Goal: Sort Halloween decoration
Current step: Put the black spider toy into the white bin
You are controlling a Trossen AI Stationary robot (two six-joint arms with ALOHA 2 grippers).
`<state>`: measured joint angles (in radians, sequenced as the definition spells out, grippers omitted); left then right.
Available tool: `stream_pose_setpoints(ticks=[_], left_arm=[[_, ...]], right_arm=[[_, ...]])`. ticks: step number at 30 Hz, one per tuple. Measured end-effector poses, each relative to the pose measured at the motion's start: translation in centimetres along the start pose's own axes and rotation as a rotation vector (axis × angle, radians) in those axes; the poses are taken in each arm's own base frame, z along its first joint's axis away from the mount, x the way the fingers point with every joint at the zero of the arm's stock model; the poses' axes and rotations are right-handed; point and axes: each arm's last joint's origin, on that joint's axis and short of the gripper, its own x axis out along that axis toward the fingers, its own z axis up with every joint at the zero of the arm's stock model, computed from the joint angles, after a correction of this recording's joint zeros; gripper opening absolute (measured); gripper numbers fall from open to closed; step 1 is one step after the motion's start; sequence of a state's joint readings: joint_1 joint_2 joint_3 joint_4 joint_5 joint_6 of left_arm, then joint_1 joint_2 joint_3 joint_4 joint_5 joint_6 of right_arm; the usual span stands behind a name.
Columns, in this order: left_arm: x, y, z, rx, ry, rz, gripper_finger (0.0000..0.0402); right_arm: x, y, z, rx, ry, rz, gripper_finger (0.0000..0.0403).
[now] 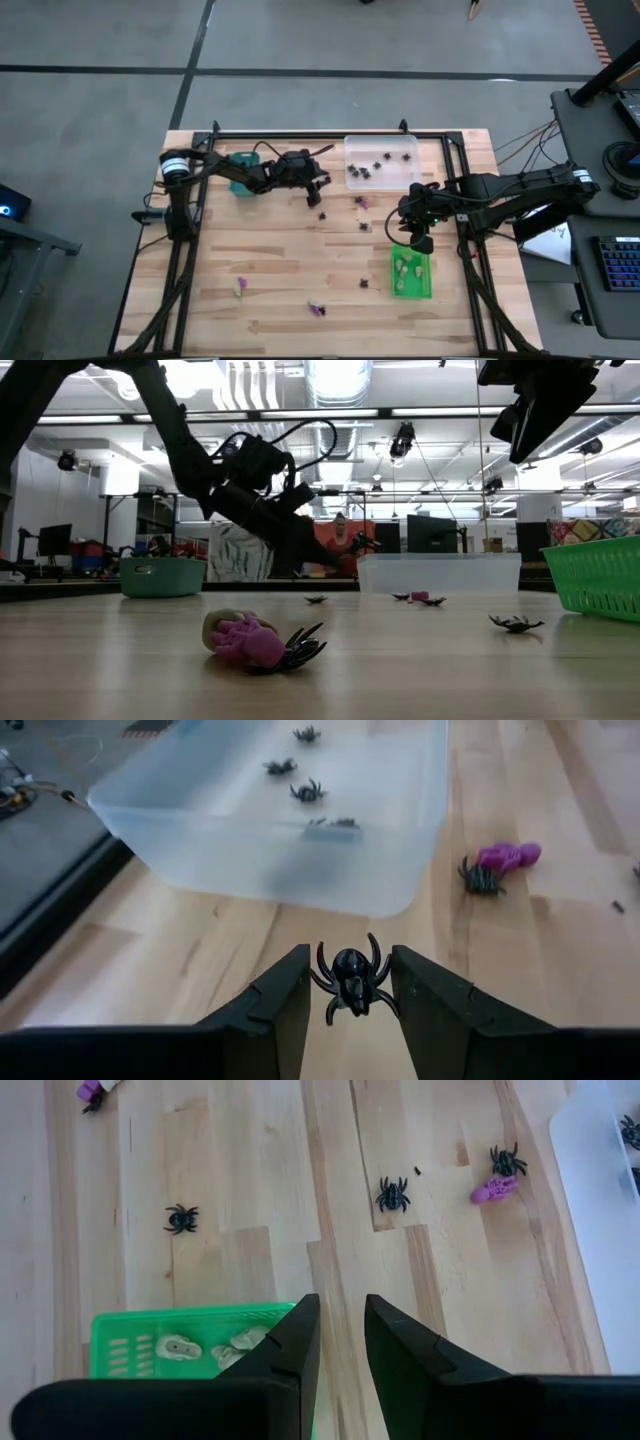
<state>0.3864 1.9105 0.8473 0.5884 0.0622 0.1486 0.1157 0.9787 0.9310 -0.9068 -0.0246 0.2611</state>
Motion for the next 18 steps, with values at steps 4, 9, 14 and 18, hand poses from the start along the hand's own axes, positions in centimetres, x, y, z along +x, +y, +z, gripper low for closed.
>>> stream_pose_setpoints(ticks=[4, 9, 14, 18], left_arm=[[-0.4, 0.1, 0.7, 0.001, -0.023, 0.002, 0.012], [-0.4, 0.1, 1.5, -0.021, -0.05, -0.004, 0.012], [-0.1, -0.2, 3.1, -0.034, -0.097, -0.039, 0.012], [0.1, -0.3, 4.9, -0.043, -0.151, -0.041, 0.012]], right_arm=[[0.0, 0.0, 0.0, 0.0, 0.0, 0.0, 0.0073], [0.0, 0.0, 0.0, 0.0, 0.0, 0.0, 0.0073], [0.0, 0.0, 0.0, 0.0, 0.0, 0.0, 0.0073], [0.0, 0.0, 0.0, 0.001, 0.0, 0.0, 0.0073]])
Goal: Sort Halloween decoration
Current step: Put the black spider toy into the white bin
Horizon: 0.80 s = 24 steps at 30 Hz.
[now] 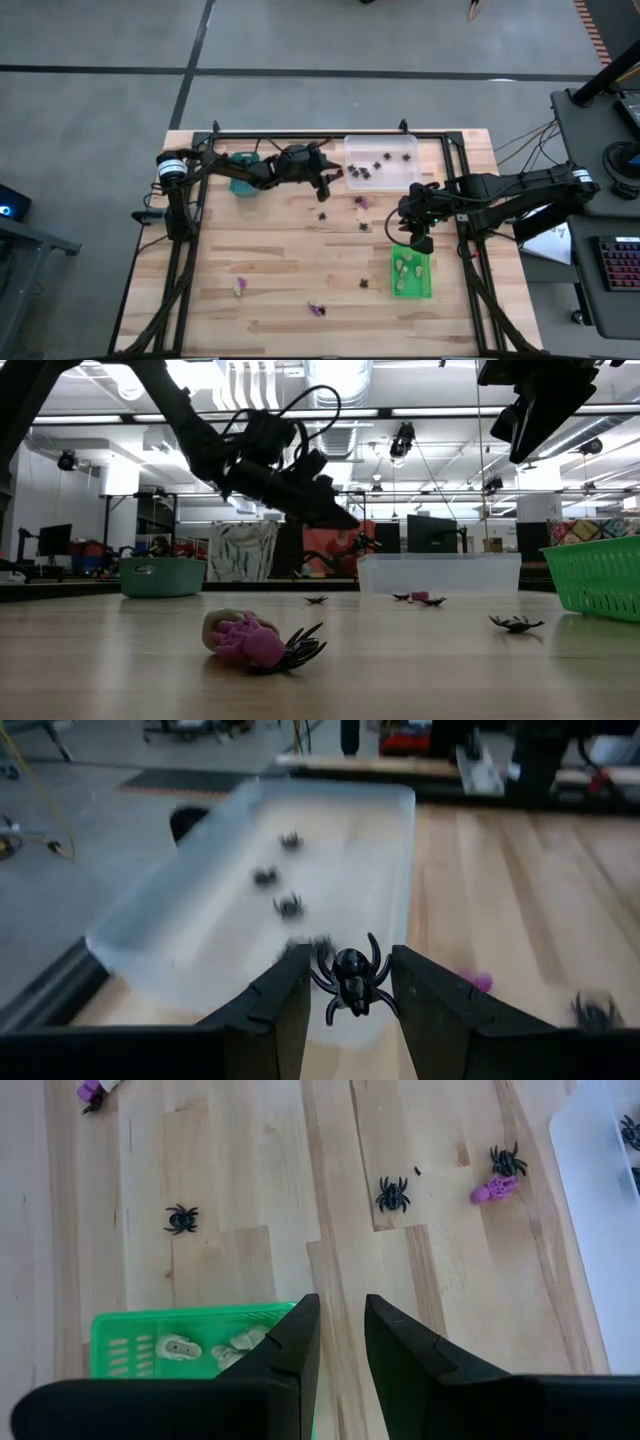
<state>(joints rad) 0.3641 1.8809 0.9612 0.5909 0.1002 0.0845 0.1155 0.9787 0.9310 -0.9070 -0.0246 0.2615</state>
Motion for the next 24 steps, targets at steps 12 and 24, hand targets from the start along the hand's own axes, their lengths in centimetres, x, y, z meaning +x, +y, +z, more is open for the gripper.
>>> stream_pose_setpoints(ticks=[12, 24], left_arm=[[3.7, 0.7, 4.6, 0.025, -0.139, 0.013, 0.012], [7.9, 1.3, 3.5, 0.009, -0.07, 0.02, 0.012]], right_arm=[[0.0, 0.0, 0.0, 0.0, 0.0, 0.0, 0.0073], [0.0, 0.0, 0.0, -0.001, 0.001, 0.001, 0.0073]])
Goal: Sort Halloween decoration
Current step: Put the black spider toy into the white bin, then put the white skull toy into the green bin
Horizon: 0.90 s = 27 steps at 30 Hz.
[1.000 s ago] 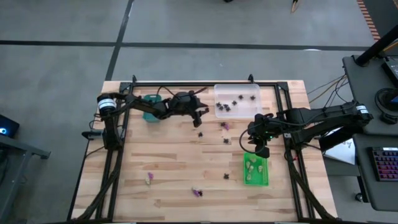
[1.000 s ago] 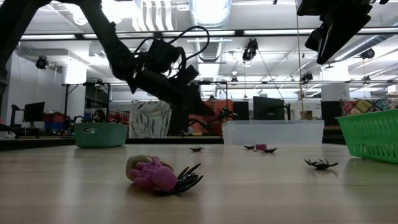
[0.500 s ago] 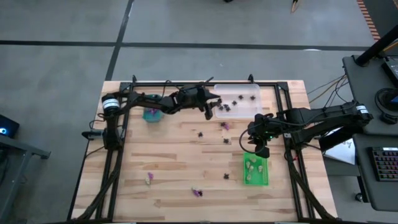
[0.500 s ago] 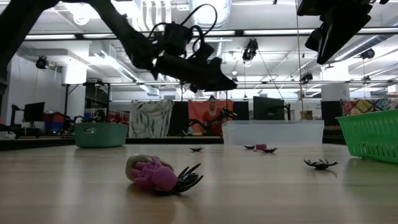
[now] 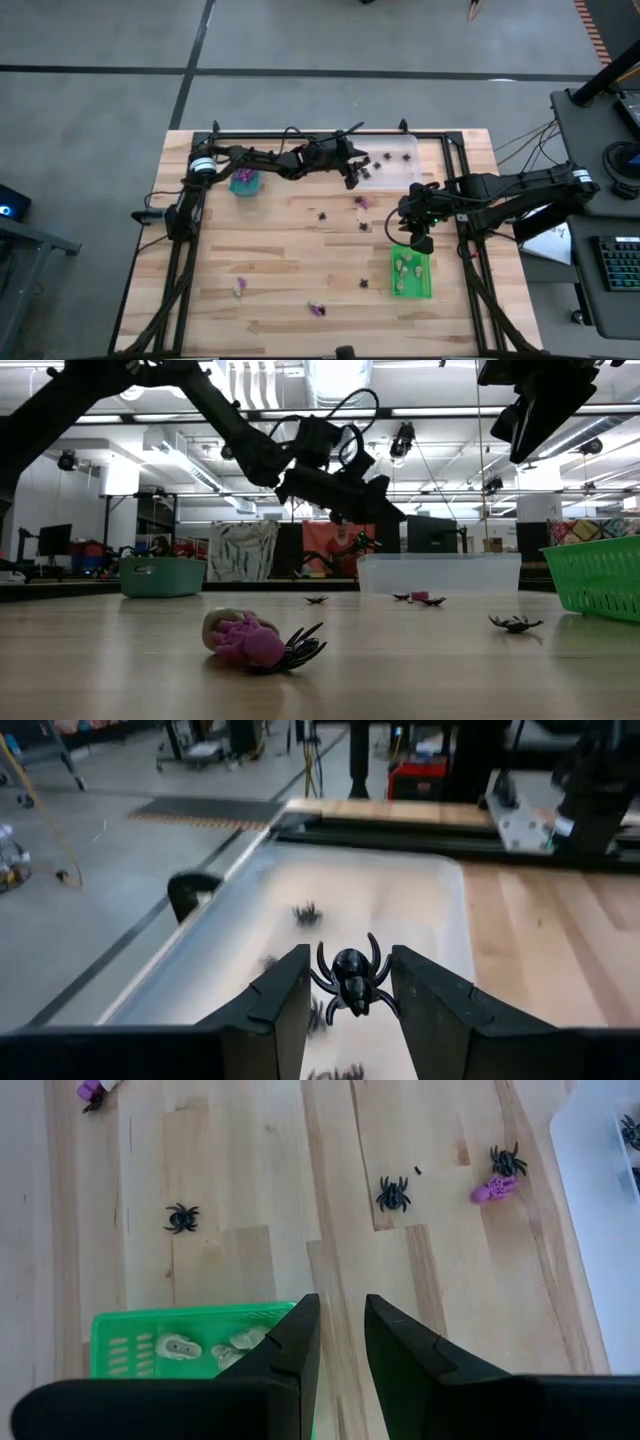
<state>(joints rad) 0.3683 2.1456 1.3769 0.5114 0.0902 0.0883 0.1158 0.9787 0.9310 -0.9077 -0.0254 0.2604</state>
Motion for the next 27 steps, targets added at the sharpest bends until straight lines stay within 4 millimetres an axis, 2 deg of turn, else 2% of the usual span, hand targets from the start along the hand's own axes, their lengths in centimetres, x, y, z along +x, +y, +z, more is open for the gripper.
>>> stream_pose_setpoints(ticks=[8, 18, 27], left_arm=[[0.4, 0.3, -0.7, -0.017, 0.082, 0.053, 0.0127], [0.4, 0.3, -0.4, -0.009, 0.101, 0.05, 0.0194], [-1.8, -1.1, 3.7, -0.009, 0.153, 0.013, 0.02]], right_arm=[[0.0, 0.0, 0.0, -0.011, -0.001, 0.0, 0.0073], [0.0, 0.0, 0.1, -0.003, -0.009, 0.002, 0.0073], [0.0, 0.0, 0.3, 0.143, -0.038, -0.007, 0.0073]])
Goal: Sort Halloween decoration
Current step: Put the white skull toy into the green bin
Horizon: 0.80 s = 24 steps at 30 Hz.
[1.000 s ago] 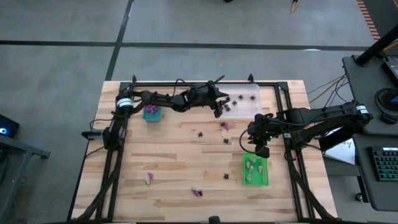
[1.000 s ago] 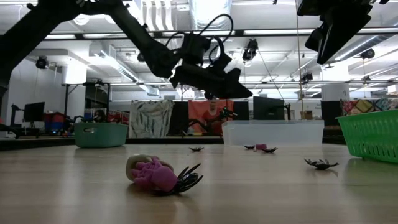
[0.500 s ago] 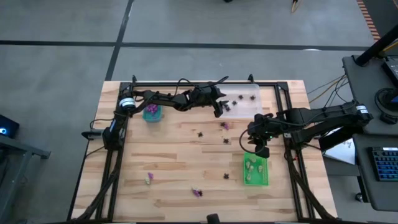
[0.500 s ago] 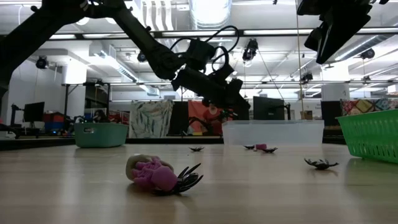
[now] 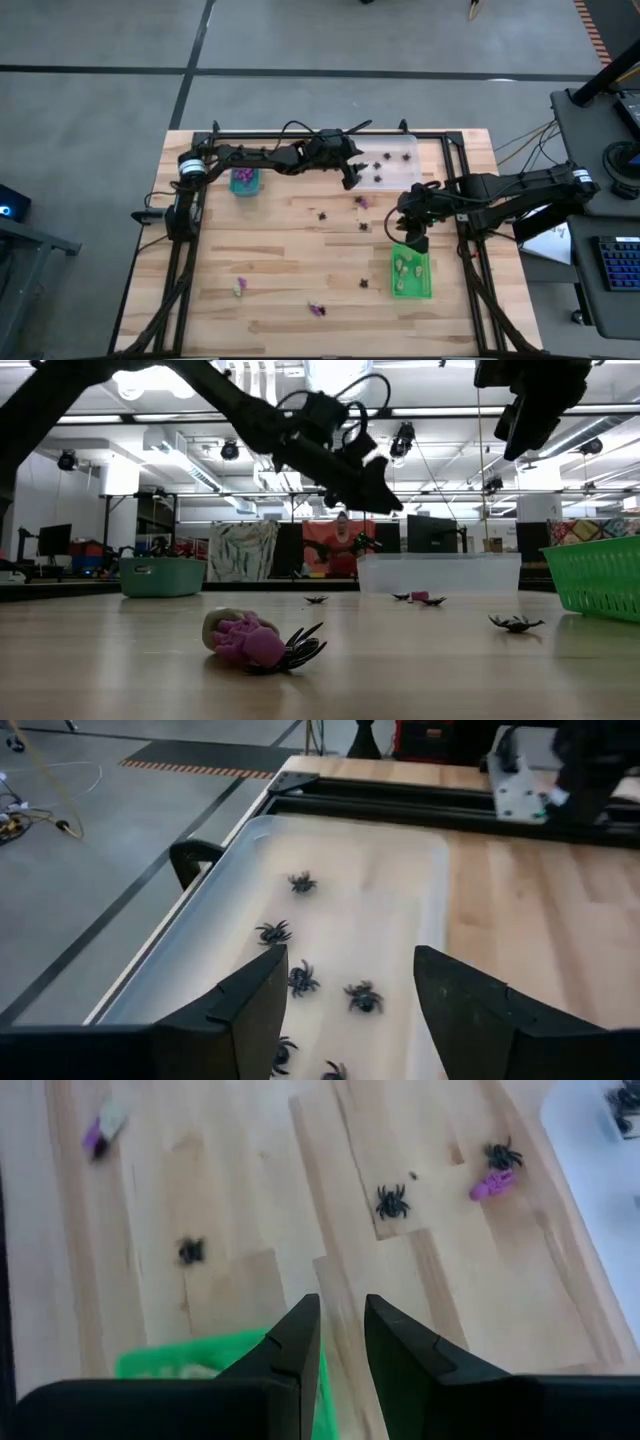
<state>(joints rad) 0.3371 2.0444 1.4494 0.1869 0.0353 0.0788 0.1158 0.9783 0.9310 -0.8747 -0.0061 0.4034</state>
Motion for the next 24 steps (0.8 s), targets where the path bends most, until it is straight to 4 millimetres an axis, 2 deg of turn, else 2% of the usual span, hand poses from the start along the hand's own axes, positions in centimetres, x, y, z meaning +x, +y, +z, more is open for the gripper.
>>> stream_pose_setpoints(ticks=[6, 12, 19, 24], left_arm=[[-3.7, -2.5, 2.5, 0.013, -0.005, -0.053, 0.0193], [-8.8, -6.0, 3.0, 0.005, -0.029, -0.134, 0.0192], [-14.8, -9.4, 1.1, -0.084, -0.017, -0.186, 0.0192], [-18.2, -11.1, -1.0, -0.158, 0.006, -0.224, 0.0192]], right_arm=[[0.2, -0.1, 0.2, 0.156, -0.024, -0.038, 0.0073], [1.8, 0.3, 0.8, 0.173, -0.001, -0.047, 0.0073], [4.6, 0.6, 1.6, 0.185, 0.097, -0.089, 0.0073], [6.2, 1.1, 2.8, 0.151, 0.144, -0.111, 0.0073]])
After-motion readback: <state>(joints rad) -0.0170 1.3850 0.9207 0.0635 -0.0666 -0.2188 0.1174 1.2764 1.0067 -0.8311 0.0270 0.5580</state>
